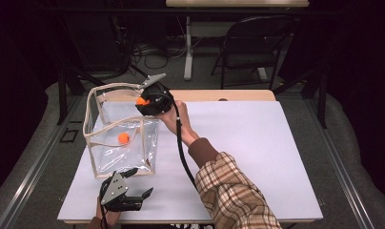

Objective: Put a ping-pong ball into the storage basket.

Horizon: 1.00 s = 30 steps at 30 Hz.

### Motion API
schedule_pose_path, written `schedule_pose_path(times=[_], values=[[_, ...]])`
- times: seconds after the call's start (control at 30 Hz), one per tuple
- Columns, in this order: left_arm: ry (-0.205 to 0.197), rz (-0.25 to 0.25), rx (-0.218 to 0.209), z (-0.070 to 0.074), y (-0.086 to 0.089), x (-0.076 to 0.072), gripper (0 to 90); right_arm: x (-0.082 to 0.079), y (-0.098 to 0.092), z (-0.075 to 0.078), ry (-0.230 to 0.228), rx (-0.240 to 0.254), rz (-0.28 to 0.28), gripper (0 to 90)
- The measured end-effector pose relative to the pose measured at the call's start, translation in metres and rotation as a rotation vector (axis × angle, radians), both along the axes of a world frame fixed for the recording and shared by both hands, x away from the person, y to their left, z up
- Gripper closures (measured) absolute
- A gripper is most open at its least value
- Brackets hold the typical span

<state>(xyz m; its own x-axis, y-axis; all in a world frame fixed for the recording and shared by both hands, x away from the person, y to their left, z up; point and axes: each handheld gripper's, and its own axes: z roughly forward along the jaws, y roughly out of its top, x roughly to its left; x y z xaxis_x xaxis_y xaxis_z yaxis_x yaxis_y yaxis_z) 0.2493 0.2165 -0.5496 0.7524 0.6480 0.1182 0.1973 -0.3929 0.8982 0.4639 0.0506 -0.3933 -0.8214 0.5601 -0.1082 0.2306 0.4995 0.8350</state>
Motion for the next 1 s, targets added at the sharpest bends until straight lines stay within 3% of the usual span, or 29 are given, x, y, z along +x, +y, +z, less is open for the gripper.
schedule_pose_path(times=[0.73,1.0], values=[[0.0,0.0,-0.004,-0.0002,0.0002,0.0,16.1,0.0056,0.0097,-0.0082,0.07,-0.034,0.003,49.8],[0.003,-0.003,-0.004,-0.0003,0.0003,0.0002,16.1,0.006,0.0019,-0.0043,0.082,-0.005,-0.013,31.1]])
